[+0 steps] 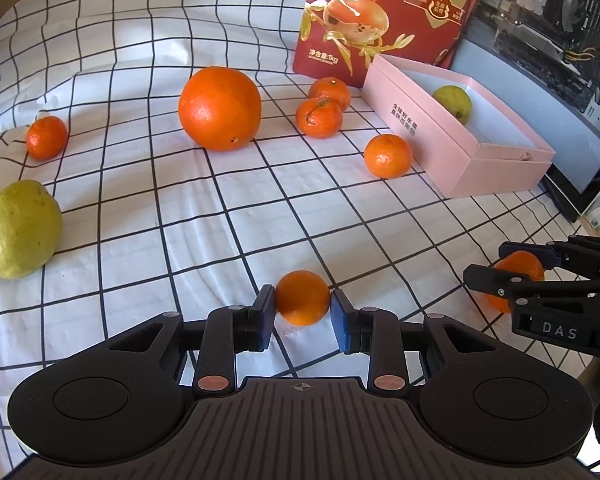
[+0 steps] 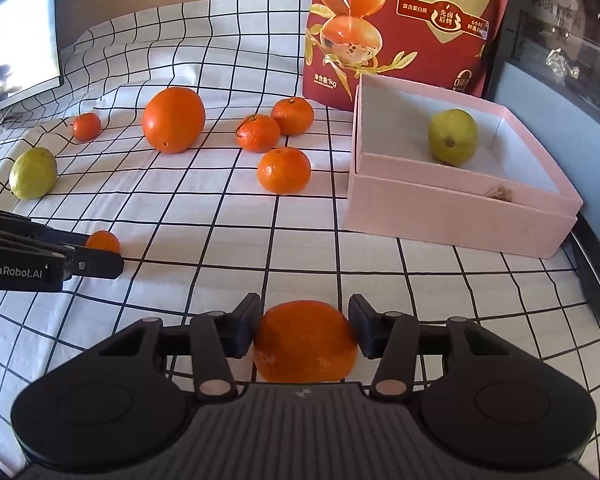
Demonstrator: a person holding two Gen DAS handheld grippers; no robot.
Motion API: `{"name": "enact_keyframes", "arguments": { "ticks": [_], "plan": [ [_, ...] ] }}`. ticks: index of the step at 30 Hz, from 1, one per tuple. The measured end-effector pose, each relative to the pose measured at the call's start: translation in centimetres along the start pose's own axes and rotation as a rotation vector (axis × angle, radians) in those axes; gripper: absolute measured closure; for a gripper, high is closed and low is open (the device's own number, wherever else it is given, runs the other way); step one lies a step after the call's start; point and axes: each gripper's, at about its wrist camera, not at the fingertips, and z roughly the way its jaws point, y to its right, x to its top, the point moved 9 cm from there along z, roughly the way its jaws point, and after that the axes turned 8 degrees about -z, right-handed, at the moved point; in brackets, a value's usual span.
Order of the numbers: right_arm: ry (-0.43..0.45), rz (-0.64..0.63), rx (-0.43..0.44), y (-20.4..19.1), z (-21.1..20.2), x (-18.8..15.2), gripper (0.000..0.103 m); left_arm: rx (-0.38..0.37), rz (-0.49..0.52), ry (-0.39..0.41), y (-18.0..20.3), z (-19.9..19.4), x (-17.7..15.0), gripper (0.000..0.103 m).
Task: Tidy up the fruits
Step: 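Carry both fruits over the pink box and open both grippers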
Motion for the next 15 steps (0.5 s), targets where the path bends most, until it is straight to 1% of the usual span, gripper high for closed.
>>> {"name": "enact_keyframes", "arguments": {
  "ticks": [7,10,15],
  "plan": [
    [-0.002,0.017,0.0,0.5,-0.9,-0.2,0.055,0.025,0.031,0.01,0.3,0.1,-0.1,0.069],
    [-0.004,0.022,-0.009,1.0,-1.3,-0.5,0.055,0.035,0.026,0.016,0.3,0.0,-0.1,0.069],
    [-0.011,0.036,-0.029,2.3,-2.1,-1.3,0.055,0.001,0.011,0.014,0.8,-0.1,-0.3,0.07]
  ]
}}
